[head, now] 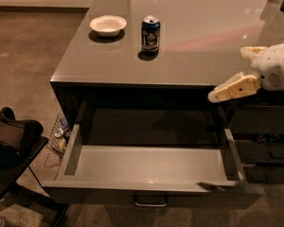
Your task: Place pepsi can into top drawer
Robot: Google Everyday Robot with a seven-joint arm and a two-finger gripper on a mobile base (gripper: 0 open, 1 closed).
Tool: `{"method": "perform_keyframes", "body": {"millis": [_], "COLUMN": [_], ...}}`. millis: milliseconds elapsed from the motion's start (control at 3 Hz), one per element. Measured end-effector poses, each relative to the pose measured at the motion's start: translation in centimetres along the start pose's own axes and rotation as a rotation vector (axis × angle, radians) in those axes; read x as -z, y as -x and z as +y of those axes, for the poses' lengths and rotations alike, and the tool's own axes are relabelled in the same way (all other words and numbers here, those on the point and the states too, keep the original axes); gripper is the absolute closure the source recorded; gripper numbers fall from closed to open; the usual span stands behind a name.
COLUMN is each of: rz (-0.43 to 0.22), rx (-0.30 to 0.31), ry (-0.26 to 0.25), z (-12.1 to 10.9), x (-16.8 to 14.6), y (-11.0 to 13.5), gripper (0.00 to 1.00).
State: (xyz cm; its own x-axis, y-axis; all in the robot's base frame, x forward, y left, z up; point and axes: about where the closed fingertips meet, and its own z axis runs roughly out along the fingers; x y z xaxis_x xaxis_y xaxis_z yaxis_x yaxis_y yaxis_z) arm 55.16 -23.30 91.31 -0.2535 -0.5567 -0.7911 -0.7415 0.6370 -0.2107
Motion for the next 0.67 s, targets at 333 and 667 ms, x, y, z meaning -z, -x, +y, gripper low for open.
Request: {"method": "perform_keyframes", "body": {"millis": [333, 667], "rz": [-0.071, -0.224], "rx": [-0.032, -0.063], "ry": [-0.035, -0.069], "z": [-0.2, -3.2], "x": [-1.2, -5.1], "y": [0.6, 4.0], "gripper": [0.00, 0.00]}}
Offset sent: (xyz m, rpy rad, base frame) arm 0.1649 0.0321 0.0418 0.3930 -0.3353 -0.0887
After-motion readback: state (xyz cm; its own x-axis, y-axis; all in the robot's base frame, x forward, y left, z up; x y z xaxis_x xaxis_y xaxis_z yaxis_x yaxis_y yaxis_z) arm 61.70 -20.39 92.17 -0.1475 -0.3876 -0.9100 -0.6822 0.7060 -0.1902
